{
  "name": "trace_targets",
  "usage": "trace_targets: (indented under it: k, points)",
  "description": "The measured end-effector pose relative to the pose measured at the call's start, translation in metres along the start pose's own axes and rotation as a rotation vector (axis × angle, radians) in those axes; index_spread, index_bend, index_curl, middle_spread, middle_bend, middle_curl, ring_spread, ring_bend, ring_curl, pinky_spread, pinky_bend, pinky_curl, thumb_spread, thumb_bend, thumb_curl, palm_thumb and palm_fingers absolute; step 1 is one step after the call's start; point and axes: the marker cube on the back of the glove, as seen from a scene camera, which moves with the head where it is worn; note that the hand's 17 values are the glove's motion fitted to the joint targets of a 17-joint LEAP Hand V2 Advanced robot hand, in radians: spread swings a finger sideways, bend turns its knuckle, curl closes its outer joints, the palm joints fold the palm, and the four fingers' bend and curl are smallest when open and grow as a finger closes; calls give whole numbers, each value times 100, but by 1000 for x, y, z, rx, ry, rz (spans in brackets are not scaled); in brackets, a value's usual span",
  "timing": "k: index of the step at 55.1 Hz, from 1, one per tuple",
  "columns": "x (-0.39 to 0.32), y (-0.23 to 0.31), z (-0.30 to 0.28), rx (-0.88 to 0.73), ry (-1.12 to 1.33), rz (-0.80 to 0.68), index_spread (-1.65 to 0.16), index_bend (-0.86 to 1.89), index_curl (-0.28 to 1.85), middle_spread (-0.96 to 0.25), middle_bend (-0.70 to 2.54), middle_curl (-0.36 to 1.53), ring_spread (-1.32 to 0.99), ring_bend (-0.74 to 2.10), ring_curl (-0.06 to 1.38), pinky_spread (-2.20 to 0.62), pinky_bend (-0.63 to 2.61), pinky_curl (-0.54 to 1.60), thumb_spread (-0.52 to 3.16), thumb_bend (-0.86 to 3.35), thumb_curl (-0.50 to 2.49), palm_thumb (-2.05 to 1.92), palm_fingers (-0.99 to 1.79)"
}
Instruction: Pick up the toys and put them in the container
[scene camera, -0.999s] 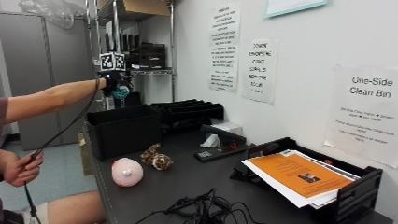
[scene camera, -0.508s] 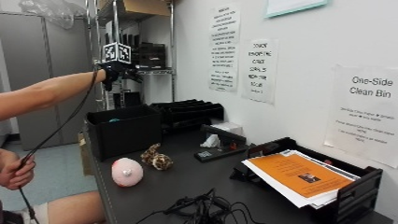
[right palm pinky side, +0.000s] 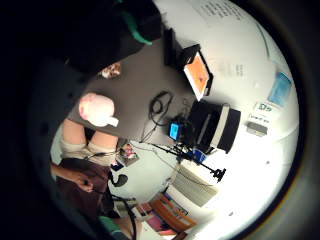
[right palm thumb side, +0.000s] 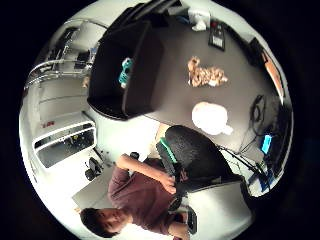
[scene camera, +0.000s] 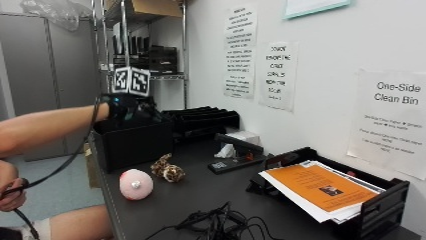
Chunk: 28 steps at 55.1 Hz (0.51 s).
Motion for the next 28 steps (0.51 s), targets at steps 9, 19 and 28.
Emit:
trace_targets:
  k: [9,19,28]
  points:
    - [3,-13,128,-138,-134,-15,-18,9,18,6,14,33,3,38,37,7,102,36,124,-2,37,0,-21]
    - [-4,-28,226,-278,-145,2,-20,8,17,7,12,30,5,31,36,7,105,36,123,-1,36,3,-24]
    - [-7,-46,243,33,-221,-4,-21,20,20,3,29,32,0,58,44,0,105,36,130,9,40,24,33]
